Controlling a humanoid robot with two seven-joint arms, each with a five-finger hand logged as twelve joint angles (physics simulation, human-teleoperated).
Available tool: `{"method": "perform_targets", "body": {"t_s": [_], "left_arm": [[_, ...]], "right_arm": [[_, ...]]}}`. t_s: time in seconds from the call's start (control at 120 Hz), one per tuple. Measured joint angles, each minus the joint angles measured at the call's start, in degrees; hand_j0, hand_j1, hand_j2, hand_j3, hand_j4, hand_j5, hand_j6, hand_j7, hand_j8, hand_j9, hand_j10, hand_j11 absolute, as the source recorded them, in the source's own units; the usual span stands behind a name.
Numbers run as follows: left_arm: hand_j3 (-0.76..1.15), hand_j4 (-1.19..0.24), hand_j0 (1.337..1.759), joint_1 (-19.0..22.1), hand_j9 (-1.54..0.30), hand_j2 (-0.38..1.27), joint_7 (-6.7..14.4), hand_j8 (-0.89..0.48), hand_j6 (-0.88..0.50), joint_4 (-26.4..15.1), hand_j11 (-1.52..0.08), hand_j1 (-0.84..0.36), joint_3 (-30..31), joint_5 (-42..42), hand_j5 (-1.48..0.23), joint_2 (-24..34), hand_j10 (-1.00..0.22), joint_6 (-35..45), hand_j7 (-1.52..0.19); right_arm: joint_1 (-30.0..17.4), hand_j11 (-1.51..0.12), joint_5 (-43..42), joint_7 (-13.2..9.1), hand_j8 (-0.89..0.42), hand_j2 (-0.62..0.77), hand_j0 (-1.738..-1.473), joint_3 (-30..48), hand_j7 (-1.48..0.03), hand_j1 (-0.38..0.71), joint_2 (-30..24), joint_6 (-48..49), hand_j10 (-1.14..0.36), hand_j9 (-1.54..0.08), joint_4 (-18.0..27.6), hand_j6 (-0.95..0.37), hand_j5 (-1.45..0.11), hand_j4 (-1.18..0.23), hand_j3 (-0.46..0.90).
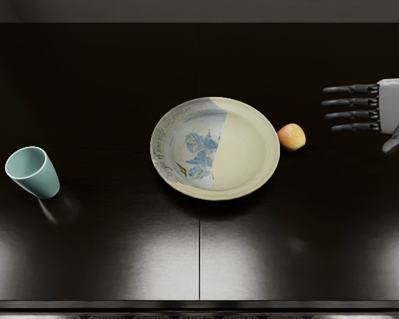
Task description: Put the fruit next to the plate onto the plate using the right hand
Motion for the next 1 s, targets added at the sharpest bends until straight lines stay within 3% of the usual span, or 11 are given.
{"method": "perform_targets", "body": {"t_s": [0.217, 0.35, 0.483, 0.617, 0.725, 0.875, 1.0], "left_arm": [[0.0, 0.0, 1.658, 0.0, 0.0, 0.0, 0.0, 0.0, 0.0, 0.0, 0.0, 0.35, 0.0, -0.01, 0.0, 0.0, 0.0, 0.0, 0.0], [0.0, 0.0, 1.658, 0.0, 0.0, 0.0, 0.0, 0.0, 0.0, 0.0, 0.0, 0.35, 0.0, -0.02, 0.0, 0.0, 0.0, 0.0, 0.0], [0.0, 0.0, 1.658, 0.0, 0.0, 0.0, 0.0, 0.0, 0.0, 0.0, 0.0, 0.35, 0.0, -0.02, 0.0, 0.0, 0.0, 0.0, 0.0], [0.0, 0.0, 1.658, 0.0, 0.0, 0.0, 0.0, 0.0, 0.0, 0.0, 0.0, 0.35, 0.01, -0.02, 0.0, 0.0, 0.0, 0.0, 0.0], [0.0, 0.0, 1.658, 0.0, 0.0, 0.0, 0.0, 0.0, 0.0, 0.0, 0.0, 0.35, 0.01, -0.02, 0.0, 0.0, 0.0, 0.0, 0.0], [0.0, 0.0, 1.658, 0.0, 0.0, 0.0, 0.0, 0.0, 0.0, 0.0, 0.0, 0.35, 0.01, -0.02, 0.0, 0.0, 0.0, 0.0, 0.0], [0.0, 0.0, 1.658, 0.0, 0.0, 0.0, 0.0, 0.0, 0.0, 0.0, 0.0, 0.35, 0.01, -0.02, 0.0, 0.0, 0.0, 0.0, 0.0]], "right_arm": [[0.42, -0.03, -2.19, -0.02, -0.02, -0.01, -1.658, 4.55, -0.03, -0.32, 0.44, 0.0, -0.02, -0.03, 0.24, -0.02, -0.03, -0.02, 0.0], [1.26, -0.04, -18.19, -0.08, -0.03, -0.01, -1.658, 8.64, -0.05, -0.31, 1.1, -0.01, -0.03, -0.04, 4.3, -0.03, -0.04, -0.03, 0.0], [2.17, -0.06, -38.07, -0.91, -0.05, -0.01, -1.658, 9.44, -0.06, -0.29, 7.77, -3.81, -0.05, -0.06, 7.36, -0.05, -0.06, -0.05, 0.0], [3.45, -0.08, -51.04, -1.79, -0.07, -0.01, -1.658, 8.87, -0.08, -0.27, 14.4, -17.14, -0.07, -0.08, 10.75, -0.07, -0.08, -0.07, 0.0], [3.54, -0.1, -59.35, -2.01, -0.08, -0.01, -1.658, 3.01, -0.1, -0.26, 18.94, -31.18, -0.08, -0.1, 12.2, -0.08, -0.1, -0.08, 0.0], [2.16, -0.1, -63.59, -2.1, -0.08, -0.01, -1.658, -2.98, -0.1, -0.26, 22.22, -48.91, -0.08, -0.1, 13.39, -0.08, -0.1, -0.08, 0.0], [-0.06, -0.08, -64.6, -2.12, -0.06, -0.01, -1.658, -4.14, -0.08, -0.28, 23.5, -56.05, -0.06, -0.08, 13.3, -0.07, -0.08, -0.06, 0.0]]}}
